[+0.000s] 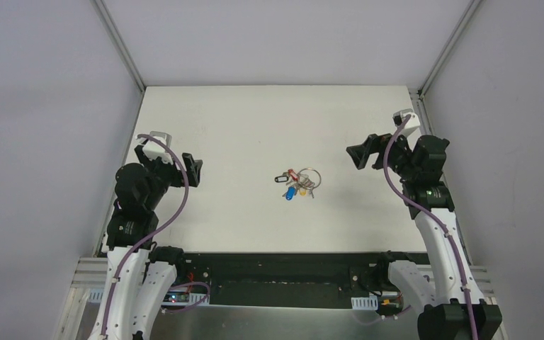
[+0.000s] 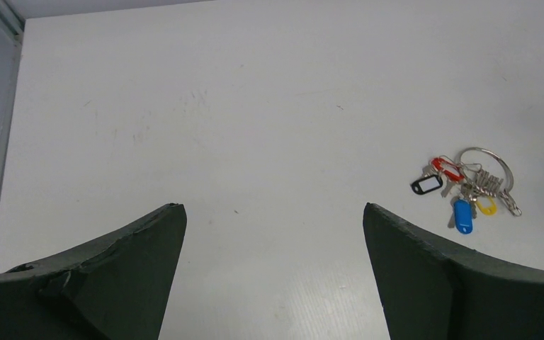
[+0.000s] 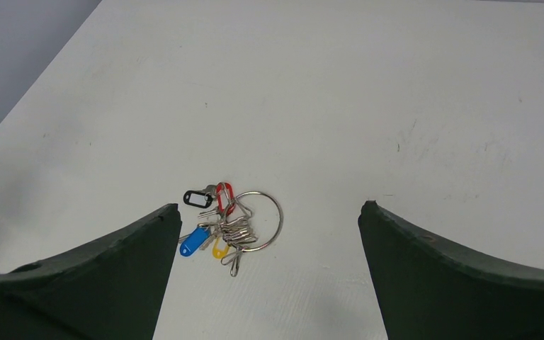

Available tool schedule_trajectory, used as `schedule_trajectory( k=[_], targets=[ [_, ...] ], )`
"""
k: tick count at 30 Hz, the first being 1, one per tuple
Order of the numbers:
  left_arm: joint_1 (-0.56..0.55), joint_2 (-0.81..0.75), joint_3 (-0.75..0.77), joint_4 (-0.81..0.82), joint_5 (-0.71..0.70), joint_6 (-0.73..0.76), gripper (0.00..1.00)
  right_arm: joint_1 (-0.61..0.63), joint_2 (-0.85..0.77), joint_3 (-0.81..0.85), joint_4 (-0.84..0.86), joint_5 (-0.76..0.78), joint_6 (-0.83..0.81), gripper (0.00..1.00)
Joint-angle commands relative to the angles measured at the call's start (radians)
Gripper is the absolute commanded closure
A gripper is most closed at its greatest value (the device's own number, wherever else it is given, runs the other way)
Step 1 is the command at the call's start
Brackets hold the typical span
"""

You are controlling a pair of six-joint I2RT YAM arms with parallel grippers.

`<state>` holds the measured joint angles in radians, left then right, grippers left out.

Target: Put the keys on the keyring

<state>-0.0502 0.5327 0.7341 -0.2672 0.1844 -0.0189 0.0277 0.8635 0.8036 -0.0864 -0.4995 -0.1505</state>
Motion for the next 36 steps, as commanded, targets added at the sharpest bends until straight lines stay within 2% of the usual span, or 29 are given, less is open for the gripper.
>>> schedule_trajectory(
  k=[1,11,36],
  targets=[
    [0.021,-0.032,-0.006,0.016,0.111,-0.006,0.01,-0.023,-0.019,-0.009,0.029,-0.033,-0.024,0.0],
    [0.038,-0.033,-0.006,-0.026,0.068,0.01,0.01,-0.058,0.009,-0.01,0.008,-0.128,-0.021,0.0],
    [0.044,-0.007,-0.028,-0.017,0.079,0.034,0.01,-0.075,0.015,-0.009,-0.001,-0.137,-0.046,0.0]
  ],
)
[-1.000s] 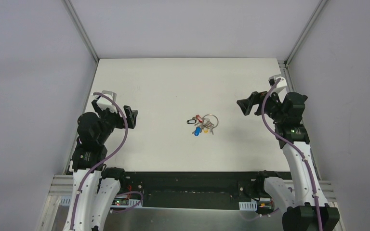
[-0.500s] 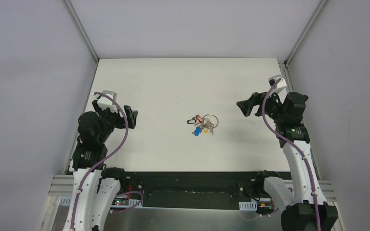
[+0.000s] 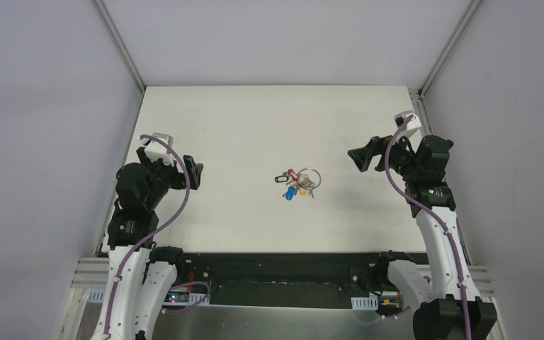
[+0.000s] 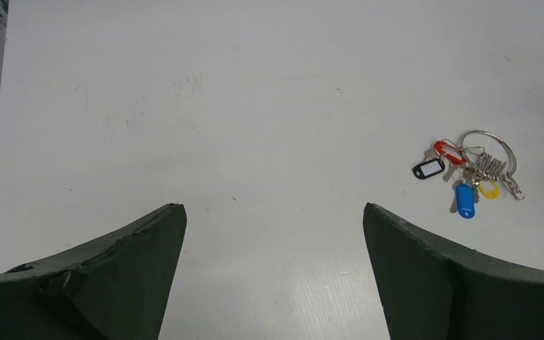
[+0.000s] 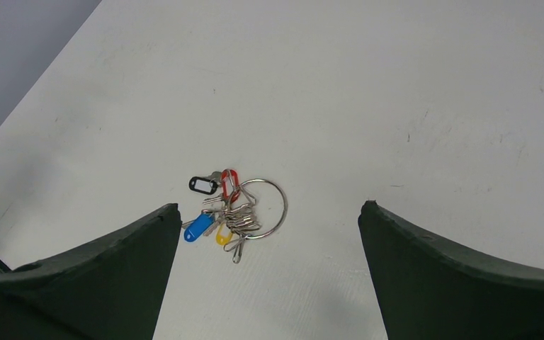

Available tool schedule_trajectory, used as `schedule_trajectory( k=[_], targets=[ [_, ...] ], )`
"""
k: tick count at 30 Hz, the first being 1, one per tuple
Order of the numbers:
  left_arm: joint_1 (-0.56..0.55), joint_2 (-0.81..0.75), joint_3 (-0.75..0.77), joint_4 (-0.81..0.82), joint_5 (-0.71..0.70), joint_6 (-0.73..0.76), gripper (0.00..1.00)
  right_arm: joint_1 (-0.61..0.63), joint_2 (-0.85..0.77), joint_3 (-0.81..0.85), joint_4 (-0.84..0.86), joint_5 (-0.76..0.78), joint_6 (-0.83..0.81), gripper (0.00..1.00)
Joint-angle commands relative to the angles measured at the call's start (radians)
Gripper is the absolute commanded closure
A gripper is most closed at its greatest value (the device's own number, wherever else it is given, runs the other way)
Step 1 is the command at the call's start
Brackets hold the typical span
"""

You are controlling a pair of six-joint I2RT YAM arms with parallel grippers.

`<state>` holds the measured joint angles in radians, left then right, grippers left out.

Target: Put the keys on the keyring

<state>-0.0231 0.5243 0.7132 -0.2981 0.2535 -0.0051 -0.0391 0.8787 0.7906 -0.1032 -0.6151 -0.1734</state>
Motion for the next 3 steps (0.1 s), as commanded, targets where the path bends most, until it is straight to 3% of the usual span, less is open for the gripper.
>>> schedule_trajectory(
  k=[1,3],
  targets=[
    [0.017,0.003,-0.009,0.016,0.013,0.021,0.01,-0.008,-0.001,0.004,0.016,-0.021,-0.024,0.0],
    [0.017,0.003,-0.007,0.014,0.01,0.022,0.01,-0.01,-0.003,0.008,0.014,-0.023,-0.023,0.0]
  ],
)
